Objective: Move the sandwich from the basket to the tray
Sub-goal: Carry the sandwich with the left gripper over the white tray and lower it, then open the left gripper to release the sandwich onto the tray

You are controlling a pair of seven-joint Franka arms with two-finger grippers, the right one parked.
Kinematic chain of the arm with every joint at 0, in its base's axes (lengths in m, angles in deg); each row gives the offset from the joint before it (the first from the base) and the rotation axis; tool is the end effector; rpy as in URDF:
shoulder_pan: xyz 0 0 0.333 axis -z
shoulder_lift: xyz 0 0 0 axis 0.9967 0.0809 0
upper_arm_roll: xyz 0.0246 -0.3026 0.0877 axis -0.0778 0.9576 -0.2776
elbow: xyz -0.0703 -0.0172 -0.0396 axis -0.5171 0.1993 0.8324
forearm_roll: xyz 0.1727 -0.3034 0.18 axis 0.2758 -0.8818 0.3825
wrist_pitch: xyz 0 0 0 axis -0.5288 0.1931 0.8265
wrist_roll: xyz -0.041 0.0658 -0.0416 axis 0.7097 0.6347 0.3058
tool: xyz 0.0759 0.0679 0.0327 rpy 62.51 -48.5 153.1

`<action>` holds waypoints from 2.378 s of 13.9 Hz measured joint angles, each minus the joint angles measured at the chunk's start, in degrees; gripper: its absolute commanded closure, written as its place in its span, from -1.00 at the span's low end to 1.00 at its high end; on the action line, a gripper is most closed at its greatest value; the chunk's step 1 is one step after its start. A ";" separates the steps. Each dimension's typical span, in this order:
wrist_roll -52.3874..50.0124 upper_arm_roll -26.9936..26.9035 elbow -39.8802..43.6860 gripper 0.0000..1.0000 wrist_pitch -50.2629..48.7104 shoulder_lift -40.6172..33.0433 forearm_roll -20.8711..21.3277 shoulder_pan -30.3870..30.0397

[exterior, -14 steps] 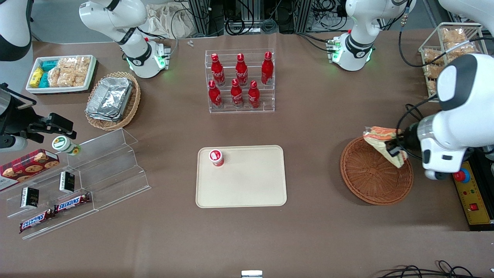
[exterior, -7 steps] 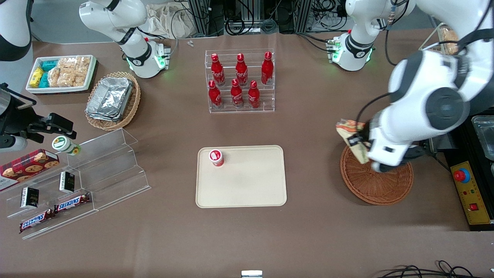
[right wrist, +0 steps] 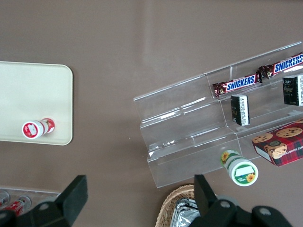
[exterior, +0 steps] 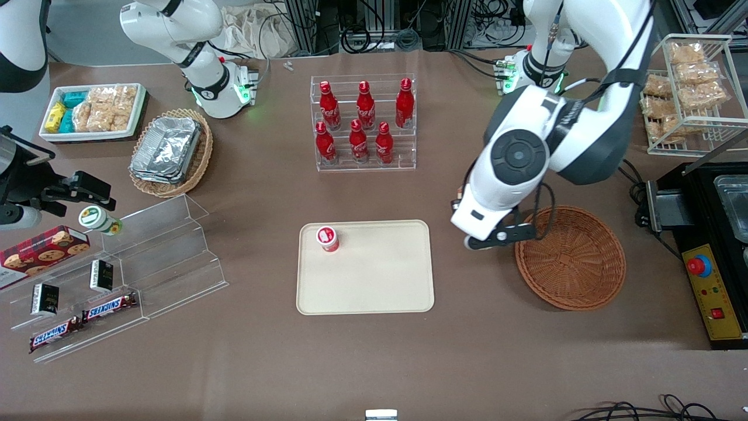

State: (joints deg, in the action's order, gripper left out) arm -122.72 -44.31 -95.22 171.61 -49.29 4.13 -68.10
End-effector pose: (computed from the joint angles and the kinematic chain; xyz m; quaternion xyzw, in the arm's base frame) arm 0.5767 -0.3303 0.4451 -0.9941 -0.0695 0.0743 0.0375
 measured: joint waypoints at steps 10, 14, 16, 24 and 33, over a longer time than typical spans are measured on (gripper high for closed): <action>0.95 0.73 -0.19 0.87 23.53 13.99 0.22 5.22; 6.08 0.58 -0.19 0.48 28.70 18.56 0.18 5.07; 6.67 0.58 -0.16 -0.99 29.26 19.73 0.16 4.99; 6.73 0.54 1.41 -0.99 26.02 19.15 -3.37 4.37; 19.42 0.25 3.01 -0.99 -1.03 1.18 -4.00 -9.10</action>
State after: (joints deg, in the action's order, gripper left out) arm -103.30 -44.07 -92.20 170.57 -48.11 0.13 -77.20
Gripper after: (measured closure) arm 0.004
